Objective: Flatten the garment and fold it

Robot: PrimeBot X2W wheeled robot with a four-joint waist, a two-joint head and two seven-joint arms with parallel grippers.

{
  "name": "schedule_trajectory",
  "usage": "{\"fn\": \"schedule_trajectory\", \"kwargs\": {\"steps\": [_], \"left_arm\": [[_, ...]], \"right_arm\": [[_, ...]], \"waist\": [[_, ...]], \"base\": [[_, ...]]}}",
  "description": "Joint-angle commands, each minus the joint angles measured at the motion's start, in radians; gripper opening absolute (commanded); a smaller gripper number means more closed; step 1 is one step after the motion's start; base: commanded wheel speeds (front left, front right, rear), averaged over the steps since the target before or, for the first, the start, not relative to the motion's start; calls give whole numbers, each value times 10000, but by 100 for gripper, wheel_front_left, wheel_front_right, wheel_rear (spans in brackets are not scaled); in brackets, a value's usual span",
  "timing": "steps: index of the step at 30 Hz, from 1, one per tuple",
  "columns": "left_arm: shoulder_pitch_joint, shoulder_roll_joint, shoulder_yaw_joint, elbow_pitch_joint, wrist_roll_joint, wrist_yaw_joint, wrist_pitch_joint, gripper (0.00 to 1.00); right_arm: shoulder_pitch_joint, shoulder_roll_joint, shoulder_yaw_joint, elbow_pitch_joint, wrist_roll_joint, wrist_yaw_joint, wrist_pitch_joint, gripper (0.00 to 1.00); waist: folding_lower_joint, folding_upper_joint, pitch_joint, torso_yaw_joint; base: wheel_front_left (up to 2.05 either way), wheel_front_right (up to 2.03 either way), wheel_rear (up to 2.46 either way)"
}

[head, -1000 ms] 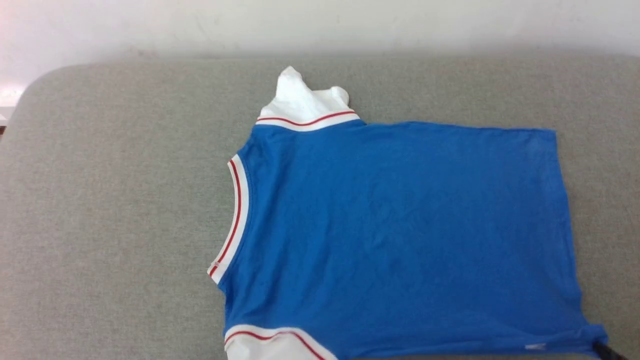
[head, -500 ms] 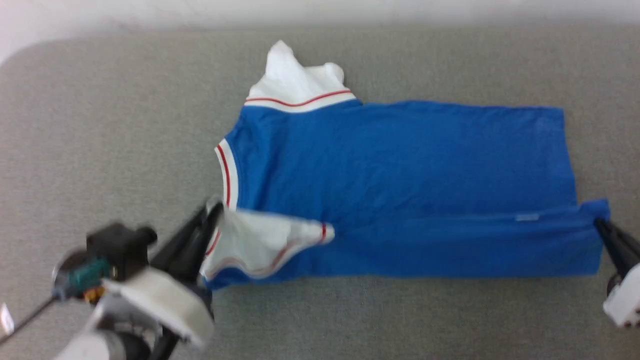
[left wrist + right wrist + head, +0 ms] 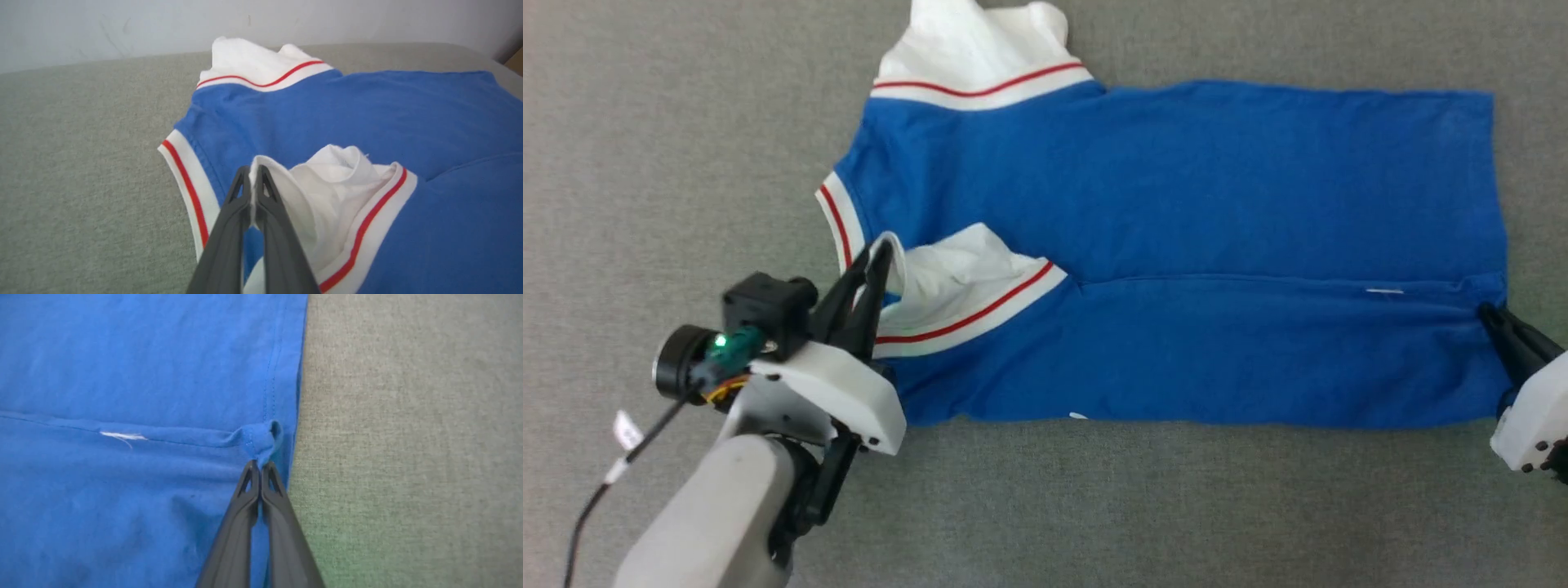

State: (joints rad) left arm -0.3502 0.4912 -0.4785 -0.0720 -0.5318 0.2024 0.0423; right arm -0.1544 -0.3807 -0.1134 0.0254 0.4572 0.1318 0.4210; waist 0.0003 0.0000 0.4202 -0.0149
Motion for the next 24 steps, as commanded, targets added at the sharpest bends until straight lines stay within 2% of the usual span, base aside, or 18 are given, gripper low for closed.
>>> {"fn": "schedule_trajectory", "kwargs": {"steps": [1, 8, 10, 11, 12, 13, 14, 15, 16, 20, 24], "left_arm": [[-171, -42, -72, 188, 139, -13, -40, 0], [-583, -528, -375, 1684, 285, 151, 55, 0], [-665, -645, -375, 1934, 246, 207, 70, 35], [-686, -716, -352, 2009, 183, 204, 28, 41], [-695, -781, -326, 2061, 124, 193, -47, 44], [-685, -856, -271, 2093, 41, 188, -159, 47], [-657, -924, -207, 2105, -56, 179, -270, 58], [-621, -954, -158, 2087, -113, 158, -402, 83], [-573, -976, -91, 2031, -164, 153, -563, 100], [-69, -991, 338, 1330, -370, 355, -1311, 100], [984, -879, 838, 88, -314, 867, -2282, 100]], "right_arm": [[-154, -70, 47, 80, 35, -11, -73, 0], [-422, -192, 297, 687, 171, -11, -287, 0], [-497, -207, 398, 818, 210, -11, -302, 0], [-540, -208, 472, 854, 254, -11, -341, 29], [-581, -184, 504, 896, 319, -11, -410, 76], [-614, -158, 520, 942, 367, -11, -483, 100], [-632, -147, 553, 979, 390, -11, -536, 100], [-638, -140, 591, 993, 425, -11, -591, 100], [-629, -123, 597, 981, 484, -11, -663, 100], [-335, -29, 395, 602, 674, -11, -1031, 100], [383, 397, -364, -278, 463, -11, -1694, 100]], "waist": [[-3, 0, 281, -50], [-3, 0, 368, 102], [-3, 0, 346, 124], [-3, 0, 325, 126], [-3, 0, 283, 128], [-3, 0, 227, 131], [-3, 0, 157, 132], [-3, 0, 73, 130], [-3, 0, -28, 134], [-3, 0, -567, 169], [-3, 0, -1159, 261]], "base": [[0, 0, 0], [0, 0, 0], [0, 0, 0], [0, 0, 0], [0, 0, 0], [0, 0, 0], [0, 0, 0], [0, 0, 0], [0, 0, 0], [0, 0, 0], [0, 0, 0]]}}
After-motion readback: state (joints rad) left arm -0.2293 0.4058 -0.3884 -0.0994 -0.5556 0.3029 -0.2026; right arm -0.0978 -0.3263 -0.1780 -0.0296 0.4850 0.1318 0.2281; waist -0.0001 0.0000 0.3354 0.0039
